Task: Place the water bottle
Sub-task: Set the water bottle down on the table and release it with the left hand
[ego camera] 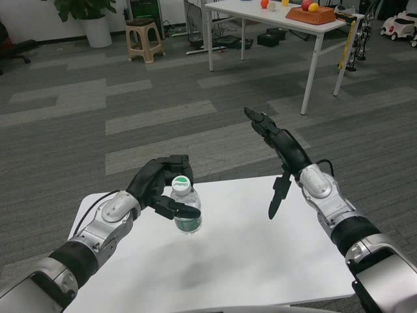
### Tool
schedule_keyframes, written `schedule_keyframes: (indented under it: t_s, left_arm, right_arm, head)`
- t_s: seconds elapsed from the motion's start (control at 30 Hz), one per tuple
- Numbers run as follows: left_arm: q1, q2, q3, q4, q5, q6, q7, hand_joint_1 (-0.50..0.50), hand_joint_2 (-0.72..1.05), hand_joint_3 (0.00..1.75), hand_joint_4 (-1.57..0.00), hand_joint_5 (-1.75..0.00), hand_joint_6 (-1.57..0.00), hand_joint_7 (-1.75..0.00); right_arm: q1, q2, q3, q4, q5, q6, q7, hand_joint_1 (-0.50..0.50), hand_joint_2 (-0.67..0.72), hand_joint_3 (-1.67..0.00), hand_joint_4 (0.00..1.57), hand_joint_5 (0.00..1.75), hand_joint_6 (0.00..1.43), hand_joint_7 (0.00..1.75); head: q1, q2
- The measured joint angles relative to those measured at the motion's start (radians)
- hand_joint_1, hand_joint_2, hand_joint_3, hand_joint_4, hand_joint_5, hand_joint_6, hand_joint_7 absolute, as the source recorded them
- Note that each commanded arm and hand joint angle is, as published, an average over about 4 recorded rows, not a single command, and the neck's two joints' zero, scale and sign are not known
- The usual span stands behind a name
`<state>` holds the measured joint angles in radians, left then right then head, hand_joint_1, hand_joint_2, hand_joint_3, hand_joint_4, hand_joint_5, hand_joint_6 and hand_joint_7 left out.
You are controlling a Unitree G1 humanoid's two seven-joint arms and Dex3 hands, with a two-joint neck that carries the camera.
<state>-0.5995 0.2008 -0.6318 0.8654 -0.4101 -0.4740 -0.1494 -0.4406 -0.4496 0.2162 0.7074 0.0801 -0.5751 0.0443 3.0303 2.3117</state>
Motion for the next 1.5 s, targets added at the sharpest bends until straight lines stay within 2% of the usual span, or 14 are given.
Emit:
schedule_keyframes:
  t_s: [0.2,0.37,0.57,0.83,0.97,1.1,1.23,1.4,1.5]
  left_arm:
    - [-0.03,-0.006,-0.001,0.093,0.029,0.006,0.012,0.21,0.56,0.7,-1.57,-1.75,-1.34,-1.68]
    - [-0.049,-0.019,-0.007,0.183,0.039,0.006,0.022,0.21,0.6,0.7,-1.57,-1.75,-1.34,-1.68]
    - [-0.055,-0.034,-0.014,0.254,0.04,0.004,0.043,0.21,0.6,0.61,-1.51,-1.75,-1.32,-1.68]
    - [-0.057,-0.043,-0.018,0.345,0.037,-0.048,0.096,0.19,0.6,0.61,-1.46,-1.75,-1.26,-1.68]
    - [-0.059,-0.045,-0.057,0.384,-0.01,-0.106,0.122,0.17,0.6,0.52,-1.46,-1.75,-1.26,-1.68]
    - [-0.059,-0.046,-0.094,0.414,-0.043,-0.13,0.139,0.17,0.6,0.52,-1.46,-1.75,-1.28,-1.68]
    - [-0.059,-0.046,-0.108,0.433,-0.052,-0.146,0.151,0.15,0.52,0.44,-1.46,-1.75,-1.29,-1.71]
    - [-0.06,-0.047,-0.145,0.466,-0.078,-0.167,0.158,0.14,0.52,0.44,-1.46,-1.75,-1.34,-1.69]
    - [-0.06,-0.047,-0.185,0.481,-0.133,-0.169,0.158,0.12,0.47,0.44,-1.46,-1.75,-1.35,-1.68]
  right_arm:
    - [0.0,0.004,0.0,0.006,0.0,0.0,0.0,-0.48,0.6,0.0,0.0,0.0,0.0,0.0]
    - [0.0,0.006,0.0,0.015,0.0,0.0,0.0,-0.46,0.6,0.0,0.0,0.0,0.0,0.0]
    - [-0.001,0.006,0.001,0.028,0.0,0.0,0.0,-0.46,0.6,0.0,0.0,0.0,0.0,0.0]
    - [-0.005,0.006,0.003,0.032,0.0,0.0,-0.002,-0.46,0.6,0.0,0.0,0.0,0.0,0.0]
    - [-0.007,0.006,0.004,0.033,0.0,0.0,-0.002,-0.46,0.6,0.0,0.0,0.0,0.0,0.0]
    - [-0.01,0.006,0.005,0.033,0.0,0.0,-0.003,-0.46,0.6,0.0,0.0,0.0,0.0,0.0]
    - [-0.02,0.006,0.005,0.033,0.0,0.0,-0.004,-0.46,0.6,0.0,0.0,0.0,0.0,0.0]
    - [-0.022,0.009,0.009,0.034,0.0,0.0,-0.007,-0.46,0.6,0.0,0.0,0.0,0.0,0.0]
    - [-0.022,0.01,0.01,0.035,0.0,0.0,-0.007,-0.46,0.6,0.0,0.0,0.0,0.0,0.0]
  head:
    - [0.001,-0.005]
    - [0.001,-0.004]
    - [0.004,0.003]
    - [0.002,0.011]
    - [0.003,0.013]
    - [0.003,0.012]
    - [0.002,0.011]
    - [0.0,0.011]
    - [0.003,0.012]
